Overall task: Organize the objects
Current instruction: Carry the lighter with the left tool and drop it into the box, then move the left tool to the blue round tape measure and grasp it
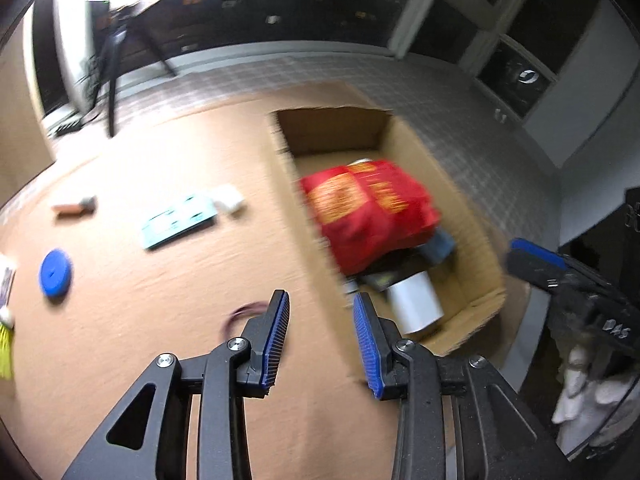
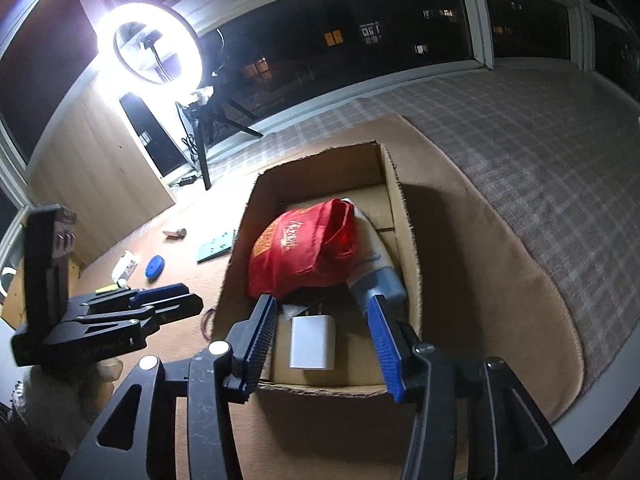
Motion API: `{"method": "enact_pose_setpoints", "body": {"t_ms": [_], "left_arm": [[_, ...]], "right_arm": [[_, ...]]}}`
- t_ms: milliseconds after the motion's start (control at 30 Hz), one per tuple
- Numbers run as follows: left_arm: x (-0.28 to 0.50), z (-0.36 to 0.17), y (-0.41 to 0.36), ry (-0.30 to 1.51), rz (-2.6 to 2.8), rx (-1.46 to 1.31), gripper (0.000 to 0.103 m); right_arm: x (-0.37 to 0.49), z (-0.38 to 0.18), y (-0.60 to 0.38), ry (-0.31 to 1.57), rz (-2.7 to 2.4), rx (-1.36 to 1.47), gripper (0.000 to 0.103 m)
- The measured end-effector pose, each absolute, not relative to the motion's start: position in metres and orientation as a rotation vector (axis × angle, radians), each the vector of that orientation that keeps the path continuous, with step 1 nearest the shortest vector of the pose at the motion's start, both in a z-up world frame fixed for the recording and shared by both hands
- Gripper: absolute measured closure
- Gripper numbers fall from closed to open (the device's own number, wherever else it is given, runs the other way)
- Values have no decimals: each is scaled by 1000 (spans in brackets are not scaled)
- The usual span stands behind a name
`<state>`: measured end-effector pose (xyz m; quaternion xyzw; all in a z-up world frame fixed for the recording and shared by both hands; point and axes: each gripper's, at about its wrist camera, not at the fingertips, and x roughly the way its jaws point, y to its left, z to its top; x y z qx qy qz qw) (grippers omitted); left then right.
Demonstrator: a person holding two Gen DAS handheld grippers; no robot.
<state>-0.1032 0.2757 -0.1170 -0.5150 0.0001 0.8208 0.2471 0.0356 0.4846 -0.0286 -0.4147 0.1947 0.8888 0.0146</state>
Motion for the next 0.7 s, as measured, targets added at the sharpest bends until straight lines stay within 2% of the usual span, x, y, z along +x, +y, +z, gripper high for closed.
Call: {"method": "enact_pose_setpoints", "body": {"t_ms": [400,700], "left_arm": [[-98,-154,204,-89,2294,-1535,67],[-99,-165,137,-196,2373,-1591,67]], "right_arm": [[39,-28,451,660,2806,-1349,56],[13,-25,385,601,2906,-1497,56]]}}
